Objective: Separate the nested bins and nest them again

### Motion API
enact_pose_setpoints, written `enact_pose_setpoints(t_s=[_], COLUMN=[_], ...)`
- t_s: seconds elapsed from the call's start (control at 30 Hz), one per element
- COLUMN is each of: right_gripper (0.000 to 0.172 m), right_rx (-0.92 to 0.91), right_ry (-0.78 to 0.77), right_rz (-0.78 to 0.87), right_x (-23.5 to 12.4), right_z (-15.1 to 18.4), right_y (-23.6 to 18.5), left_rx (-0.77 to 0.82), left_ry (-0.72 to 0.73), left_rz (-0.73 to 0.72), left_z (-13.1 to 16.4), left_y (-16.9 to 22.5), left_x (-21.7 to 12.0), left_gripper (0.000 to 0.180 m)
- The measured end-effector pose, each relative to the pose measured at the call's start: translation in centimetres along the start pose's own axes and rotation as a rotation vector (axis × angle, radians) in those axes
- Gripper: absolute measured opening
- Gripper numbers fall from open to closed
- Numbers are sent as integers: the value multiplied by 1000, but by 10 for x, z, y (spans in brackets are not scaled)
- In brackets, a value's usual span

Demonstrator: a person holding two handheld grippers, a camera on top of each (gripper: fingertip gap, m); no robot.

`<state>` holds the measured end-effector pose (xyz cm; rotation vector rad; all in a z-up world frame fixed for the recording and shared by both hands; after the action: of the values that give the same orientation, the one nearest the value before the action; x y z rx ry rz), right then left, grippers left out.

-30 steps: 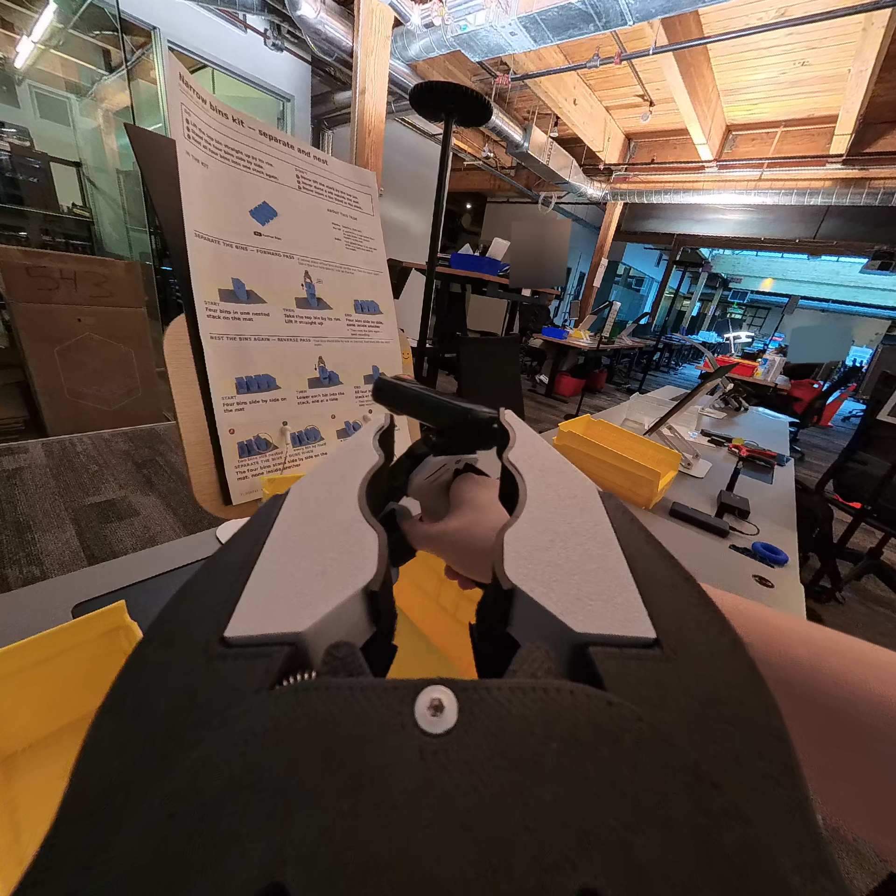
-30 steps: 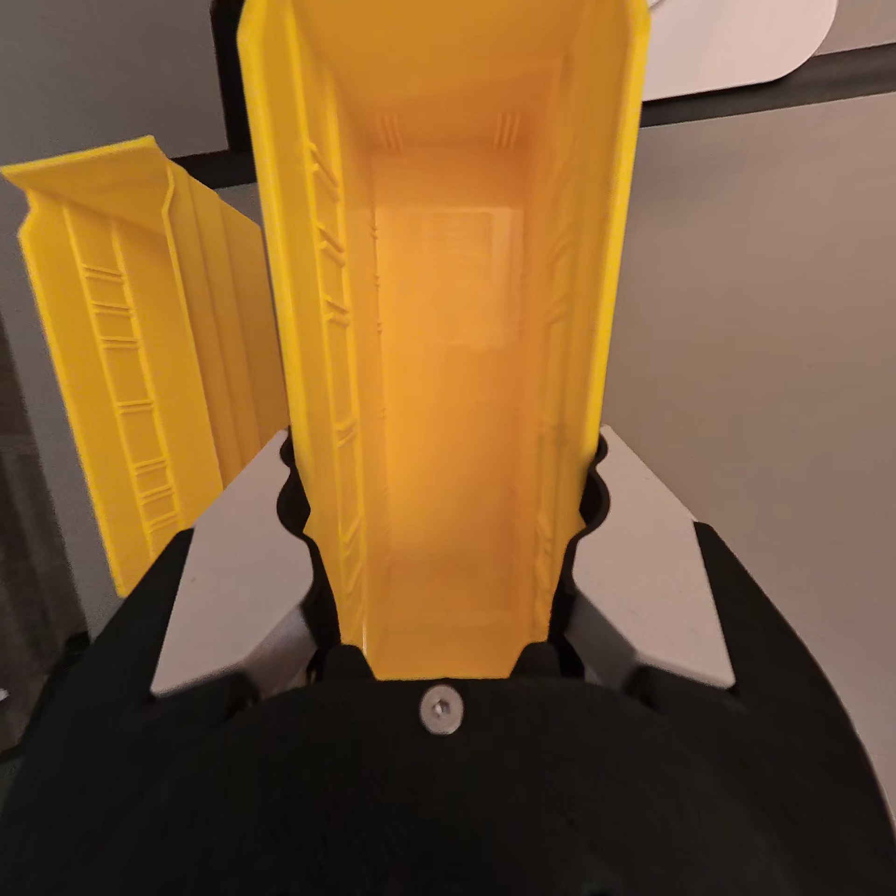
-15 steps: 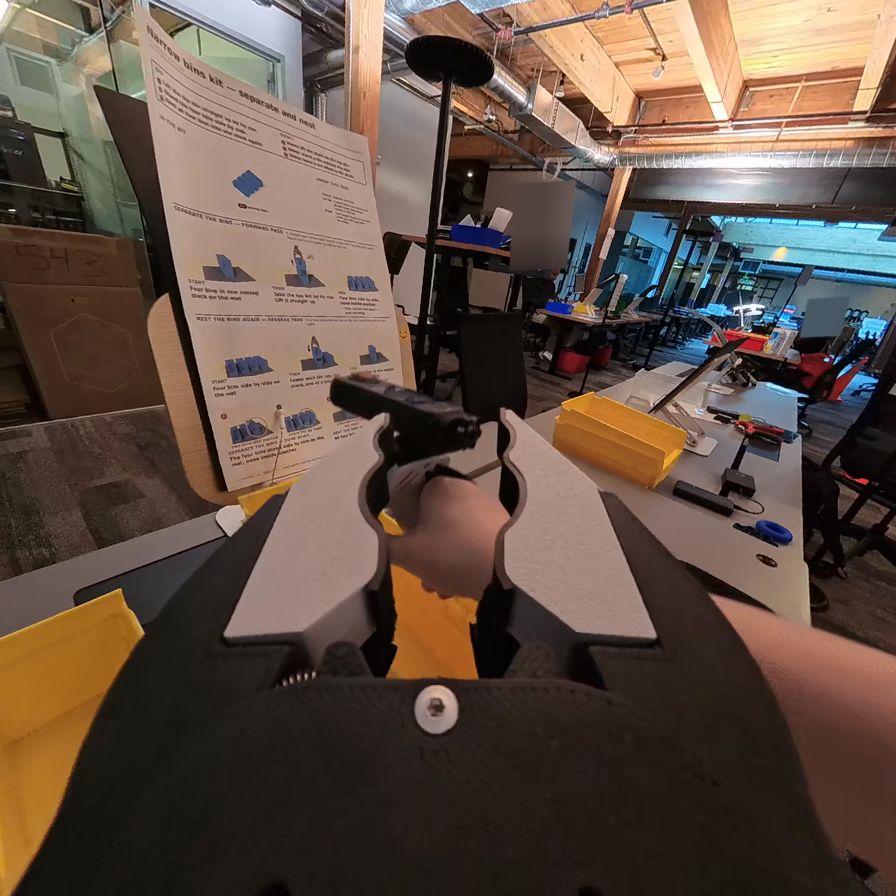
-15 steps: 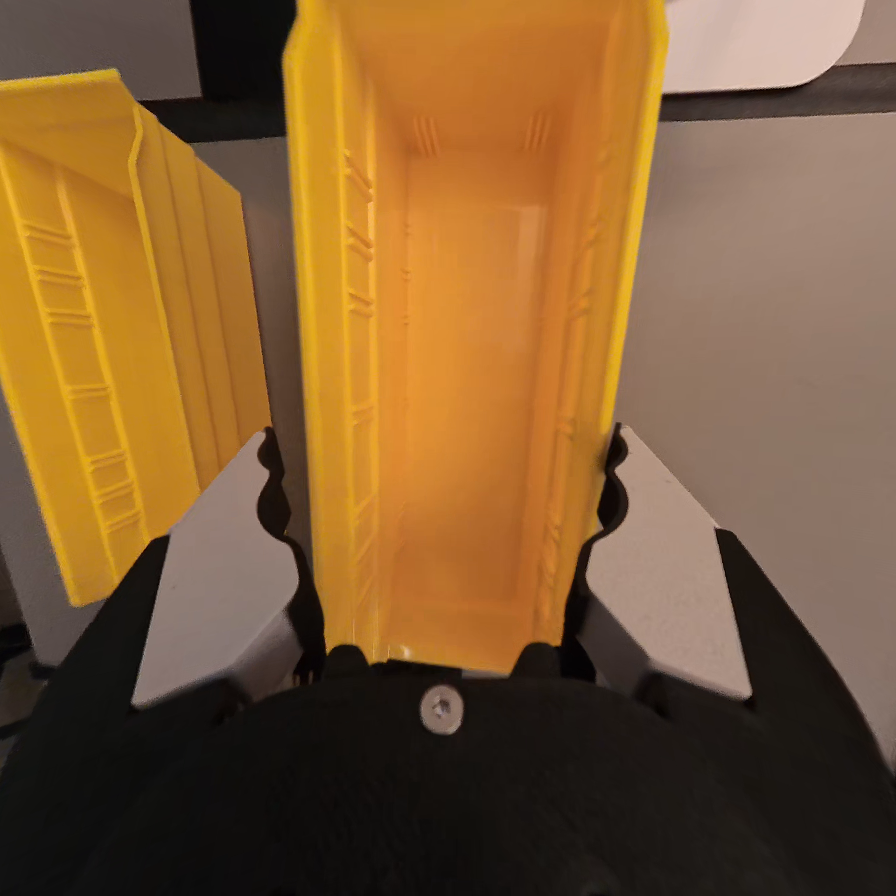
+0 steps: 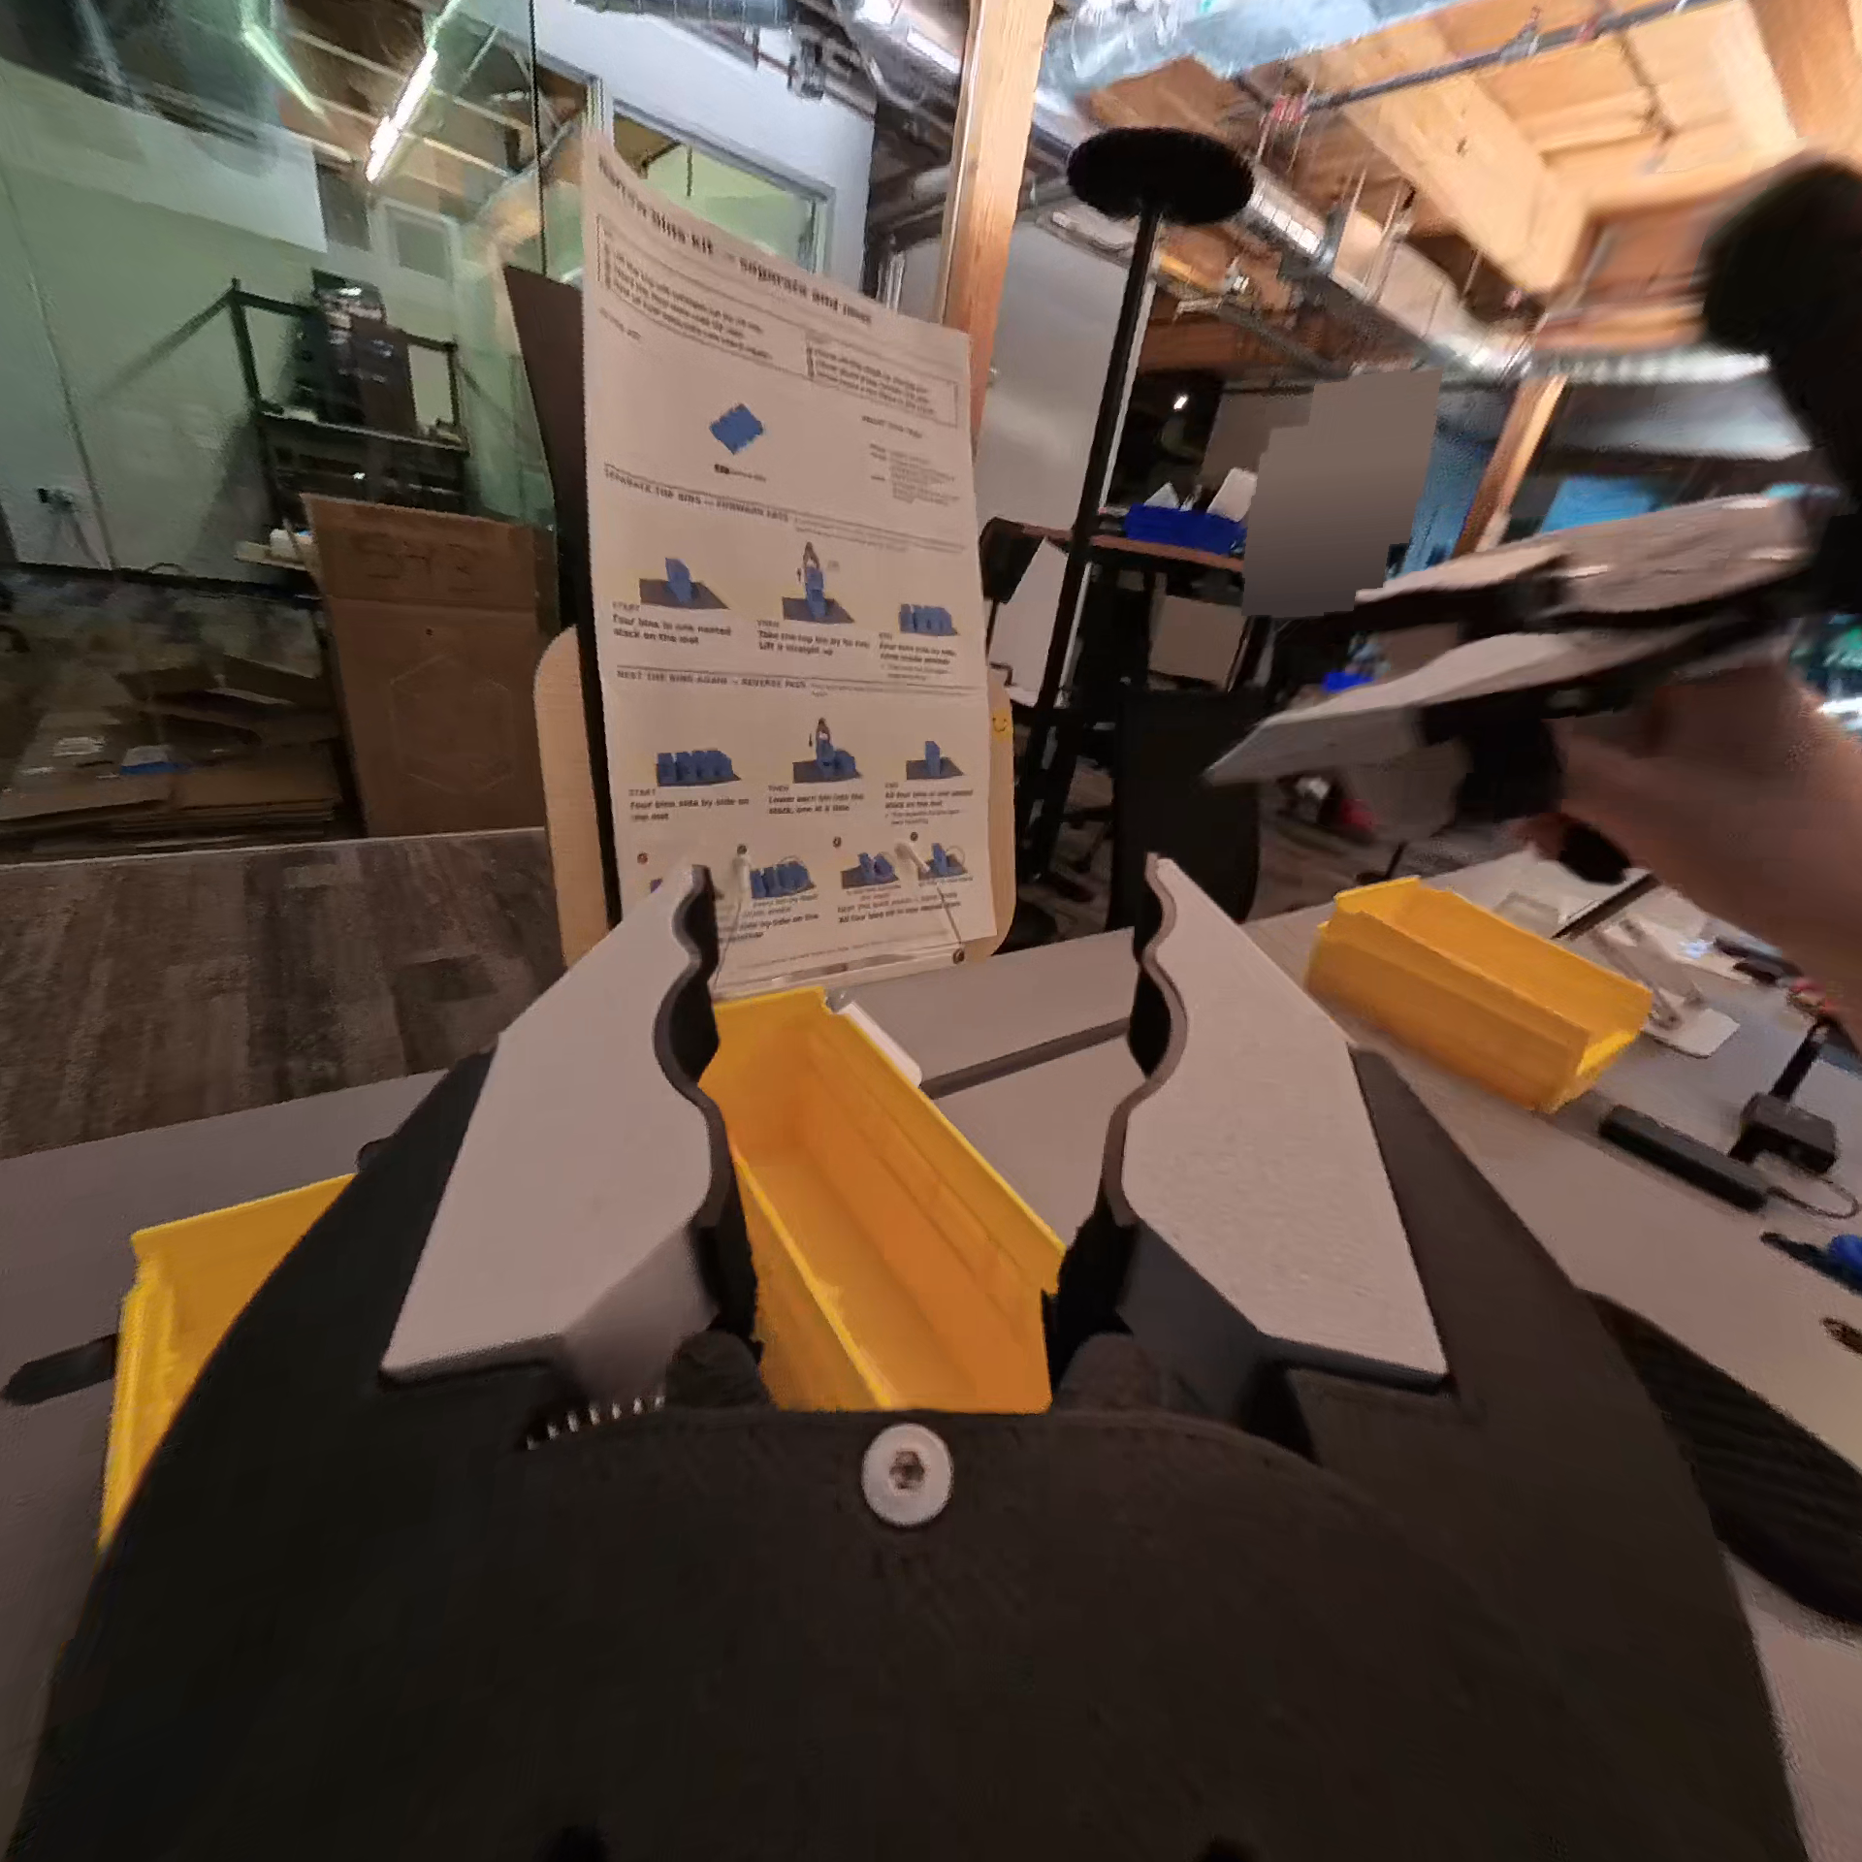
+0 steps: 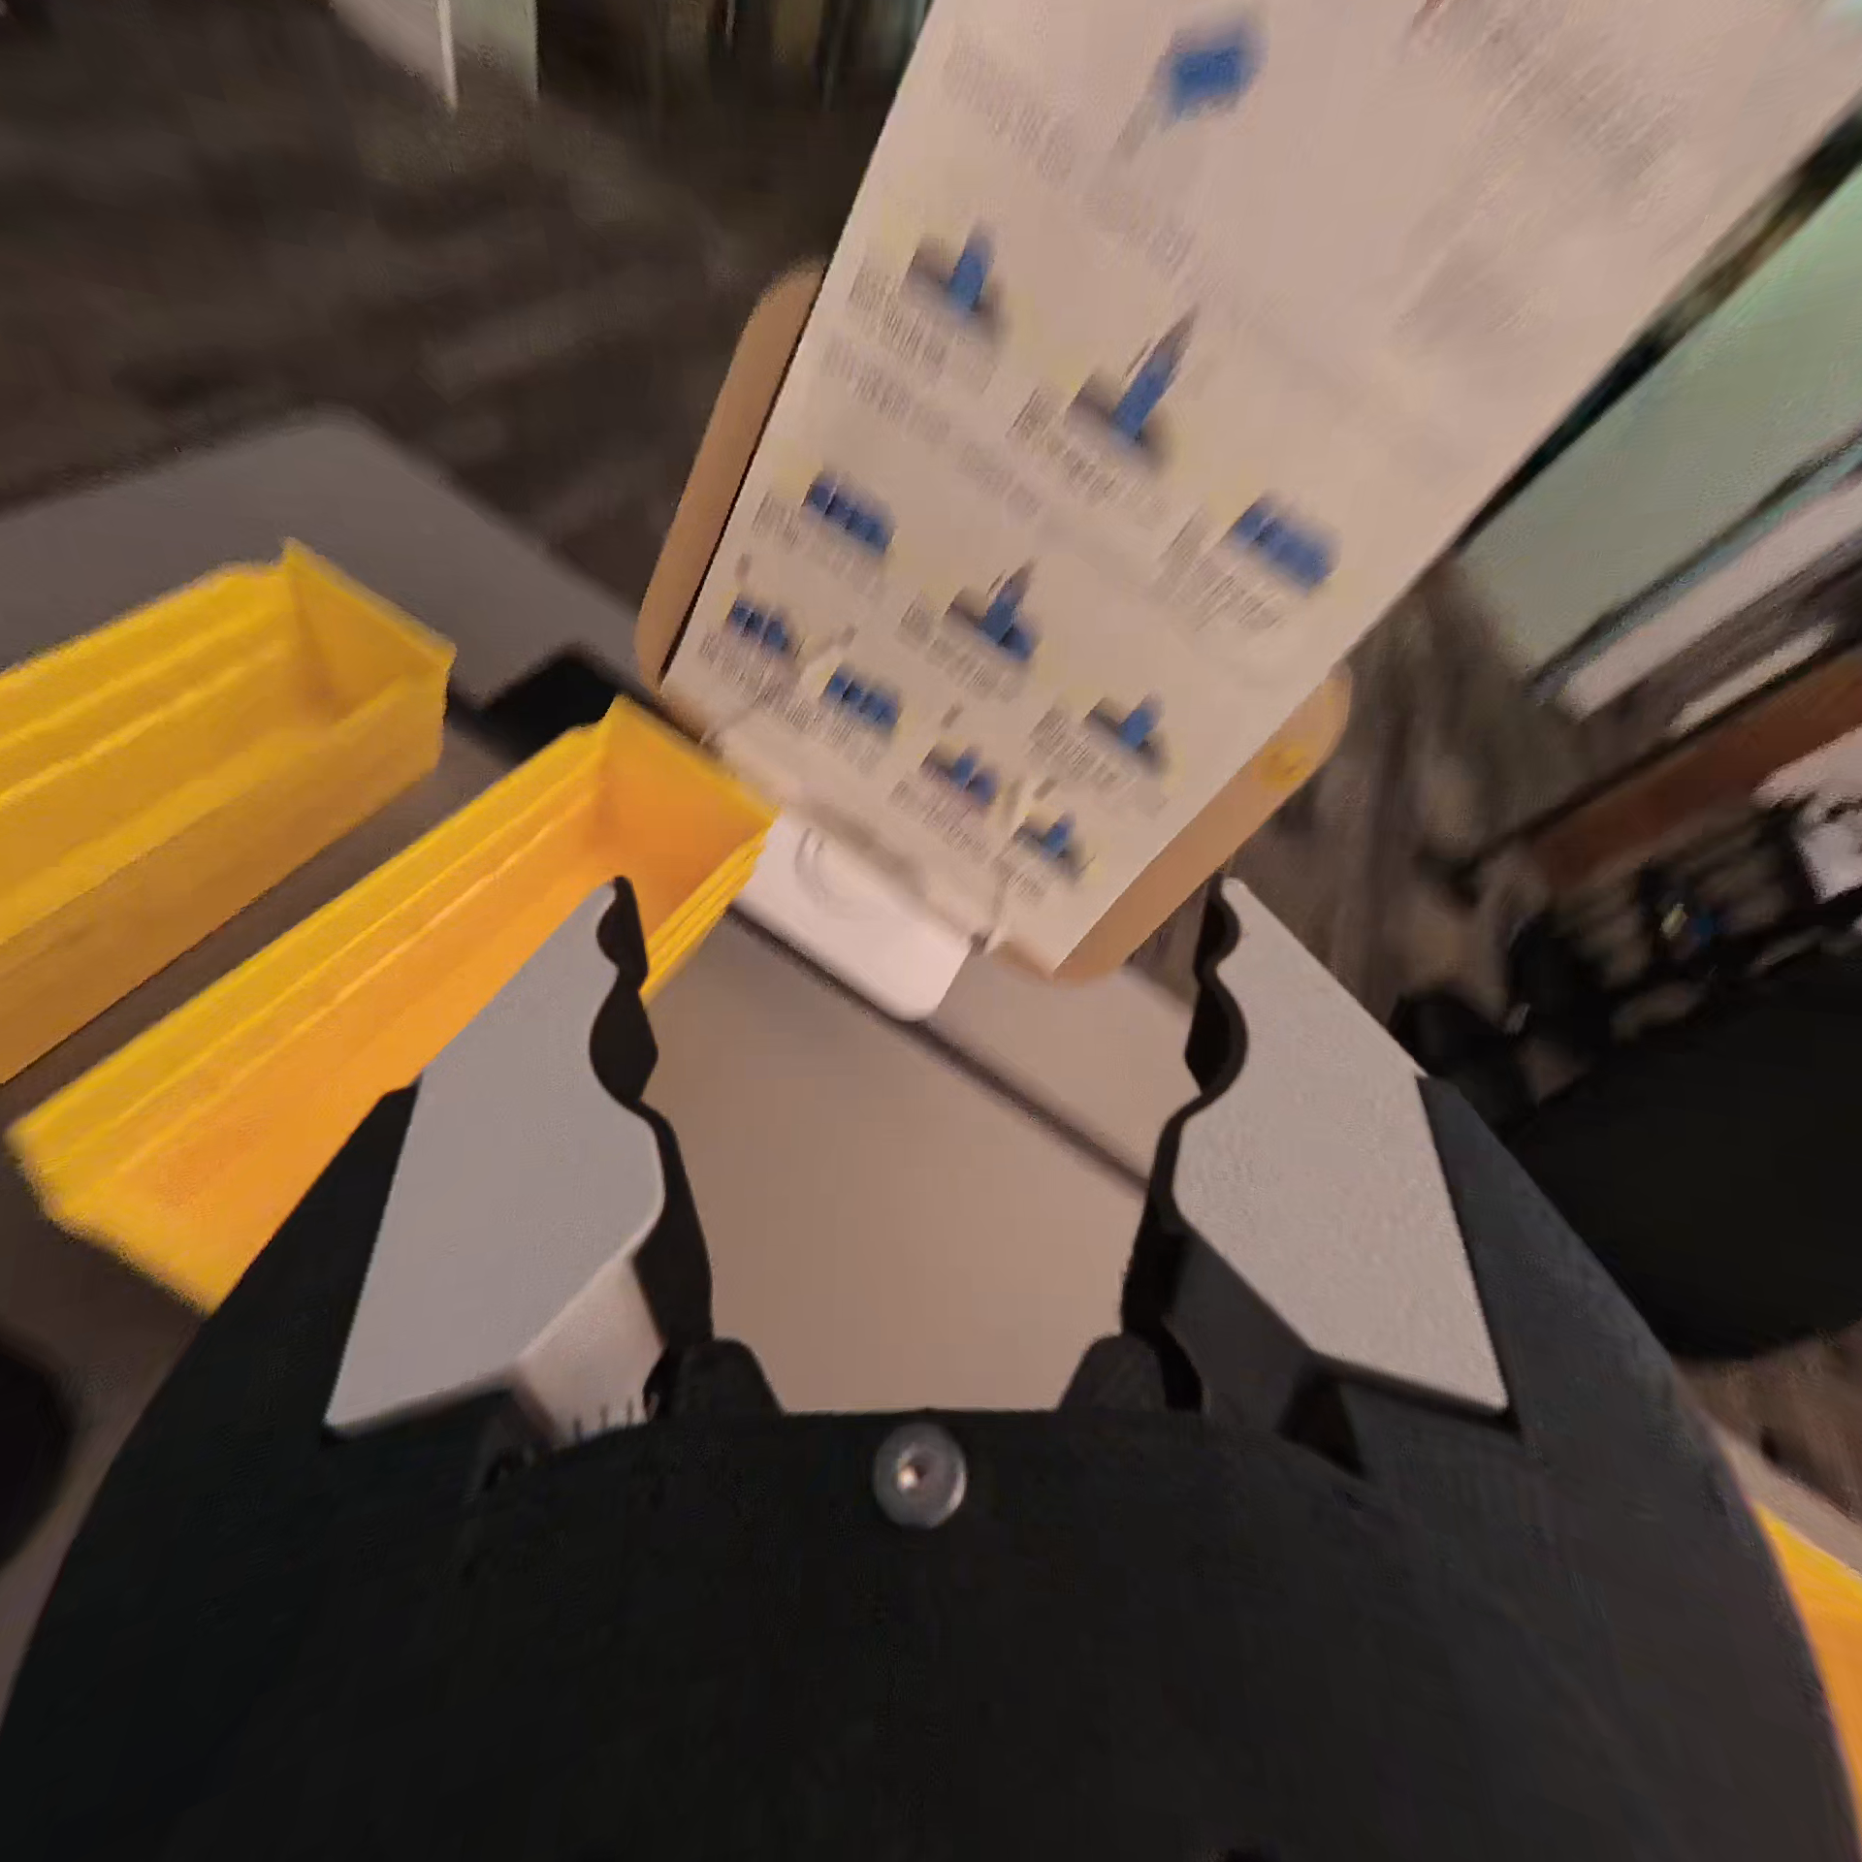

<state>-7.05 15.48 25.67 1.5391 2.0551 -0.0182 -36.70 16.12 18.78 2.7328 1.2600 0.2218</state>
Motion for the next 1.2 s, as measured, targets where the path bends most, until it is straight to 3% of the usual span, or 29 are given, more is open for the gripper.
enact_pose_setpoints(t_s=[0.13, 0.27, 0.4, 0.57, 0.63, 0.83, 0.93, 1.2], right_gripper=[118, 123, 126, 124, 124, 123, 121, 118], right_rx=[-14, 128, 279, 371, 398, 532, 605, 668], right_ry=[304, 358, 396, 546, 569, 577, 584, 578], right_rz=[-3, -78, -152, -163, -162, -201, -226, -271], right_x=[-50, -58, -51, -48, -48, -44, -43, -42], right_z=[72, 135, 171, 191, 196, 225, 235, 245], right_y=[27, 59, 94, 132, 146, 172, 182, 194], left_rx=[112, 160, 159, 48, 15, -15, 77, 114], left_ry=[-101, -302, -647, -954, -1041, -1301, -1400, -1530], left_rz=[-182, -377, -383, -465, -485, -551, -610, -660], left_z=[7, 17, 42, 84, 100, 152, 165, 182], left_y=[1, -28, -80, -127, -136, -149, -151, -162], left_x=[-3, 17, 55, 75, 84, 106, 108, 106], left_gripper=[96, 97, 117, 153, 158, 158, 153, 143])
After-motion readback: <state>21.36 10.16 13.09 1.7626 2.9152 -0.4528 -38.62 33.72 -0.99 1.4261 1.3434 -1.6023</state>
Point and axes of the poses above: each gripper's, where its closed fingertips meet, x out along the fingers, z out of its underside, y = z × x across the jaws, the point moved 10 cm from there along -x, back along the fingers, and after that the axes turned 10 degrees about -z, right-handed, at the moved point
